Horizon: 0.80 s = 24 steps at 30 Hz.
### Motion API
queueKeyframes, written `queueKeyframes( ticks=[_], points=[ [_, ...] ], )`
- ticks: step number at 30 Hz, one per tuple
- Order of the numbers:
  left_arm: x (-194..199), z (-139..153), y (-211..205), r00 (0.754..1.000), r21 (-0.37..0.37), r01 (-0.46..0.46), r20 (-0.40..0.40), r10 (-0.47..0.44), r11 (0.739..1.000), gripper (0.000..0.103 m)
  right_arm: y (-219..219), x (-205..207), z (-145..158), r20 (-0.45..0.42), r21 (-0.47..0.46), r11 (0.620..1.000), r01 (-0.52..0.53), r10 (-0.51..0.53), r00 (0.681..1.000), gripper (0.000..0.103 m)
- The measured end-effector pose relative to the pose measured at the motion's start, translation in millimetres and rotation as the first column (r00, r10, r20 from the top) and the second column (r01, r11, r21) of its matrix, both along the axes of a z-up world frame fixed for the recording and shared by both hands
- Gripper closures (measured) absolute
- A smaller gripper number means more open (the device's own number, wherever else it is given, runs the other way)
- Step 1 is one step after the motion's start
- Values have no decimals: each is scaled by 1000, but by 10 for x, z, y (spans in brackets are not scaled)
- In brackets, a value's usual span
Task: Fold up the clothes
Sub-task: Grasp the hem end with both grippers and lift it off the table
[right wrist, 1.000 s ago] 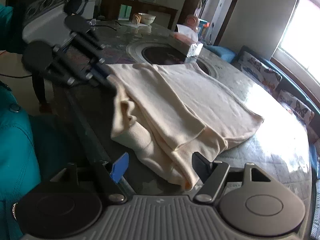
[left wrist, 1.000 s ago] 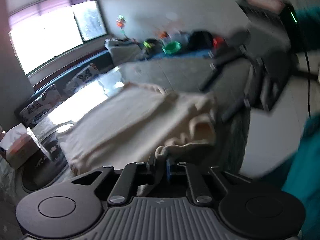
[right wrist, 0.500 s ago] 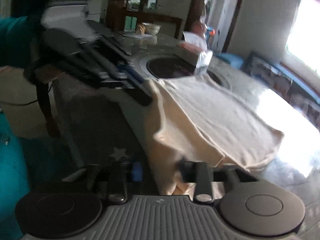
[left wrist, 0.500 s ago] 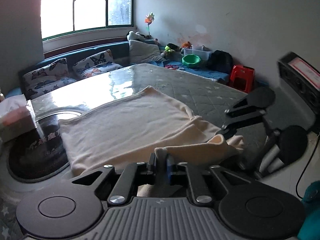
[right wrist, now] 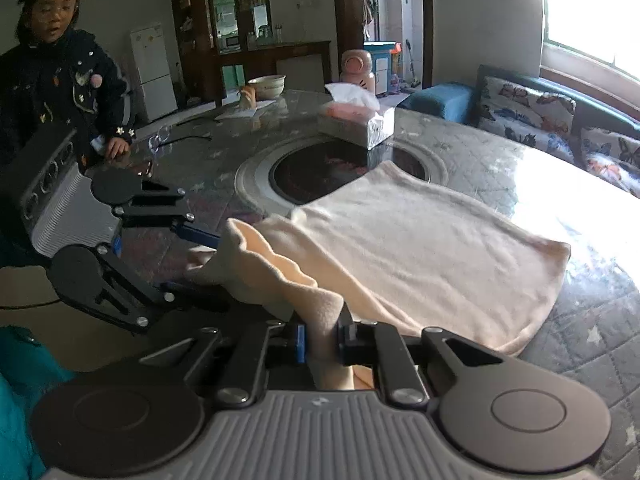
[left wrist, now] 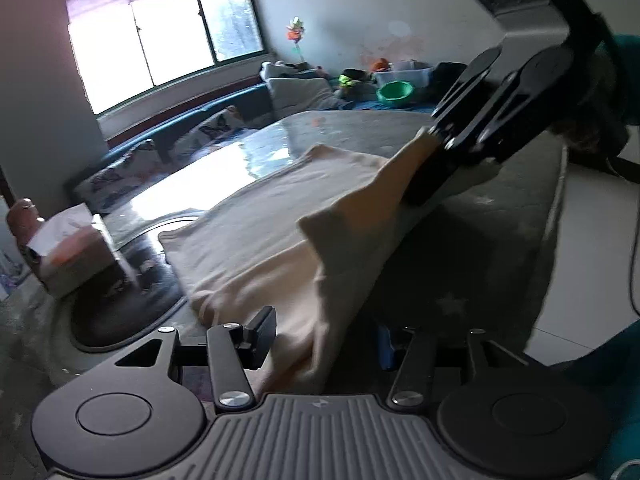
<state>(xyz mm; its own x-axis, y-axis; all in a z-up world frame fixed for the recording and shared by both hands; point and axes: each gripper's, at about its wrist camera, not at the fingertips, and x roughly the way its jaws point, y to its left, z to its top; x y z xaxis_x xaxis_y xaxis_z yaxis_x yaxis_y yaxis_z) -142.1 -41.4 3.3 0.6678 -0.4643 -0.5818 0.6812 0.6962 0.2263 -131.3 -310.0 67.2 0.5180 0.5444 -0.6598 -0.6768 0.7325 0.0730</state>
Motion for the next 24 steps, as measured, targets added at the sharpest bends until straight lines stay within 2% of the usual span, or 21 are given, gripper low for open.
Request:
queueKeyframes(
  ticks=[1, 2, 5, 7, 13, 19, 24],
  points=[
    [18, -15, 13, 1000, 4, -4, -2, 4, 1000, 55, 4, 4, 12, 5, -1, 1000, 5, -5, 1000, 91],
    [32, -30, 24, 1000, 10, -6, -2, 6, 1000, 67, 8, 8, 24, 9, -1, 1000, 10, -10, 1000, 91],
    [49, -50, 60, 1000, 13, -10, -6, 10, 1000, 84, 2, -39, 6, 15, -4, 1000, 17, -17, 1000, 92],
    [33, -20, 105, 1000, -11, -11, -29, 11, 1000, 88, 10, -98, -1, 20, -2, 1000, 14, -14, 1000, 92],
    [-209, 154, 221, 998, -46, 0, -70, -3, 999, 90, -7, -385, 103, 29, 35, 998, -49, 48, 998, 93],
    [-634, 495, 406, 993, -119, -14, -122, 0, 993, 89, -43, -775, 394, -19, 59, 992, -114, 115, 993, 93],
    [-414, 629, 398, 990, -170, -70, -129, 48, 983, 89, -39, -602, 545, -16, 58, 993, -101, 102, 995, 93]
  ],
)
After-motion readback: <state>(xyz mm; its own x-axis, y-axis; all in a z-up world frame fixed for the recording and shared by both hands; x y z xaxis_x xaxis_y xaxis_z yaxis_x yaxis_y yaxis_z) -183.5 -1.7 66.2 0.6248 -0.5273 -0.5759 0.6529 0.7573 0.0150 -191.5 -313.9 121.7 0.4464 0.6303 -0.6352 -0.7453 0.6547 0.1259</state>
